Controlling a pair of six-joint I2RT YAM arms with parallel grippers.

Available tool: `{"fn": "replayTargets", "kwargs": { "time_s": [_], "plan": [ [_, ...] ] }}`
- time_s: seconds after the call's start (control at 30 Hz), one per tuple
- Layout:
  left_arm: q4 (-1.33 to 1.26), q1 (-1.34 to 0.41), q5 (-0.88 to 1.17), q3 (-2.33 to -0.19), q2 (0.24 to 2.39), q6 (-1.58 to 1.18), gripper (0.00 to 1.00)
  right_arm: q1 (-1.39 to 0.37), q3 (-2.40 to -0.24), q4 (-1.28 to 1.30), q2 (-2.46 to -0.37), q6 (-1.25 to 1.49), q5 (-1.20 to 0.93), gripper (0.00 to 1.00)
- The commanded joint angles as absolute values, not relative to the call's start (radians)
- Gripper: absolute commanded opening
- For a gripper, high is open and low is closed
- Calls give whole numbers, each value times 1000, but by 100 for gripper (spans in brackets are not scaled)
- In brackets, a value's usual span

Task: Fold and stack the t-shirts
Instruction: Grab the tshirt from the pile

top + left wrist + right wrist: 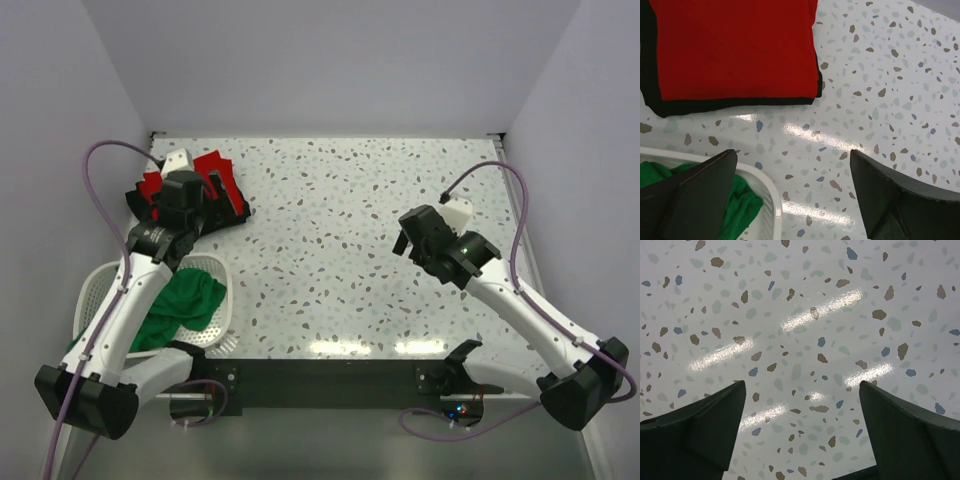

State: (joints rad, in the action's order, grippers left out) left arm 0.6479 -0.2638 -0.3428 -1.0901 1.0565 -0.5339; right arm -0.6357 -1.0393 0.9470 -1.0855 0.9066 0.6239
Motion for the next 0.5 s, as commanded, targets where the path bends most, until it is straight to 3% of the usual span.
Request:
{"fn": "replayTargets", "kwargs": {
  "time_s": [0.0,0.3,0.47],
  "plan": [
    [676,-259,-432,-1131,1069,-566,100,-624,-1077,951,-1104,888,706,99],
    [842,-241,-607,-1077,1052,-739,100,-505,-1066,848,-1181,847,574,99],
    [858,-60,-432,-919,1068,-874,100,-390,-1037,779,-1198,836,447,99]
  ]
}}
